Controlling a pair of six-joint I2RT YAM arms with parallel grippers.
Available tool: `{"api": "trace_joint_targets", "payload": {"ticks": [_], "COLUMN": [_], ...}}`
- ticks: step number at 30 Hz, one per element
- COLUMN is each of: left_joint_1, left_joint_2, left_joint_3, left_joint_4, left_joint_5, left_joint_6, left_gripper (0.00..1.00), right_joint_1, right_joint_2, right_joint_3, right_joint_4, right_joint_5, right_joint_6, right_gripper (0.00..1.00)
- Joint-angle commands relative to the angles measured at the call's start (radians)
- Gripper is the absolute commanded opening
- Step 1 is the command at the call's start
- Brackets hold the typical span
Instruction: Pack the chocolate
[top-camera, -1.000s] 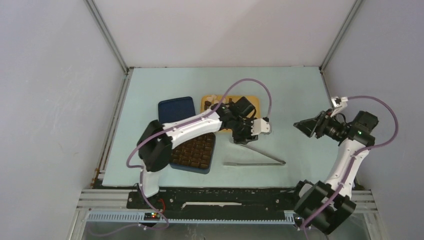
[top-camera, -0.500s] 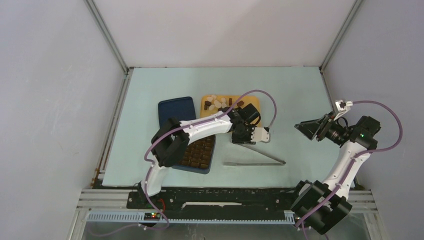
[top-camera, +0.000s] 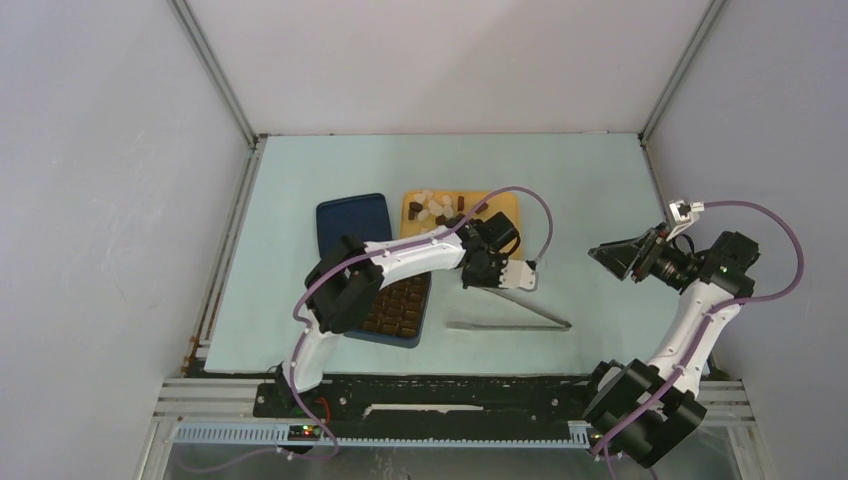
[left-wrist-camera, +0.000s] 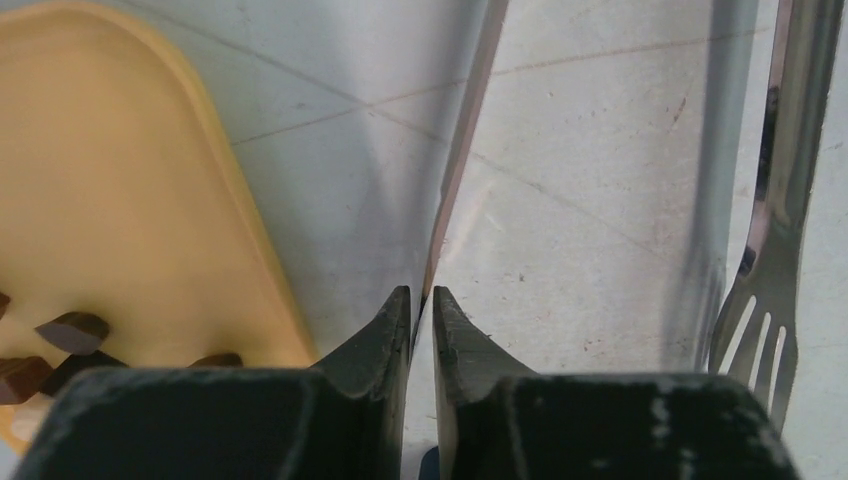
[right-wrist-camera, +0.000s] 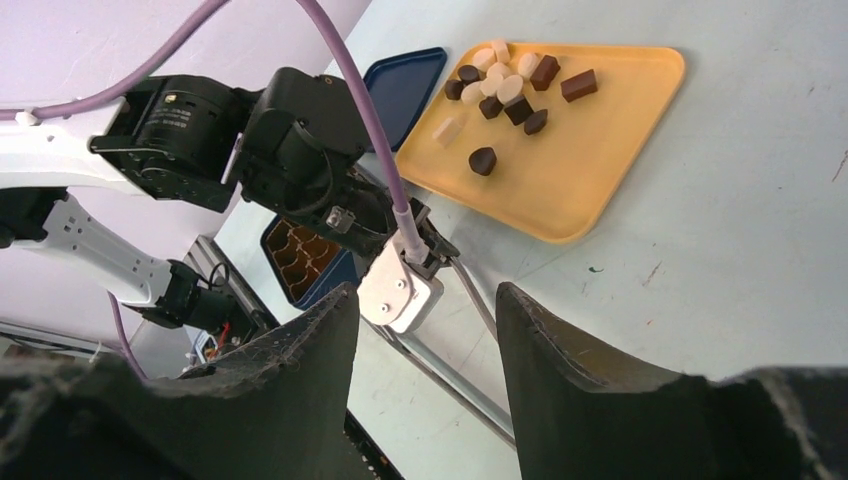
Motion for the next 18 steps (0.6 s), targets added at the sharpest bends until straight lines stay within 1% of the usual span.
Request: {"api": "trace_joint_targets", "payload": {"ticks": [1, 5, 7, 8, 9, 10, 11, 12, 14, 15, 18], "left_joint_1": [-0.005, -0.004, -0.001, 0.003, 0.011, 0.023, 0.039, 0.055, 0.080, 0.085, 0.087], "left_joint_2": [-0.022, -0.079, -0.130, -0.155, -0.177, -0.201, -0.222, -0.249, -0.315, -0.353, -0.455], "left_joint_3": [-0.043, -0.109, -0.149, -0.169, -0.186, -0.201, -0.217, -0.241, -0.309, -0.350, -0.448], "left_joint_4": [0.018, 0.036, 0.054, 0.061, 0.068, 0.075, 0.091, 0.114, 0.179, 0.212, 0.274], "left_joint_5": [-0.001, 0.019, 0.042, 0.061, 0.091, 0.131, 0.171, 0.202, 0.241, 0.246, 0.247], "left_joint_6": [0.037, 0.044, 0.044, 0.044, 0.042, 0.032, 0.020, 0.010, 0.002, 0.008, 0.039], "left_gripper": [0.15, 0.05, 0.00, 0.00, 0.00, 0.00, 0.00, 0.00, 0.00, 0.00, 0.00], "right_joint_1": [0.012, 0.042, 0.071, 0.092, 0.126, 0.173, 0.251, 0.307, 0.415, 0.468, 0.602], "right_joint_2": [-0.010, -0.028, -0.054, -0.073, -0.096, -0.119, -0.139, -0.161, -0.184, -0.191, -0.184], "right_joint_3": [0.013, 0.013, 0.015, 0.016, 0.016, 0.016, 0.016, 0.016, 0.016, 0.017, 0.035], "right_joint_4": [-0.002, 0.012, 0.006, -0.011, -0.001, 0.034, 0.051, 0.038, -0.034, -0.058, -0.112], "right_joint_5": [-0.005, 0.026, 0.037, 0.048, 0.077, 0.128, 0.173, 0.209, 0.264, 0.298, 0.365], "right_joint_6": [-0.017, -0.026, -0.084, -0.139, -0.156, -0.142, -0.146, -0.184, -0.332, -0.379, -0.480], "right_gripper": [0.56, 0.57, 0.59, 0.61, 0.63, 0.67, 0.70, 0.74, 0.84, 0.87, 0.89]}}
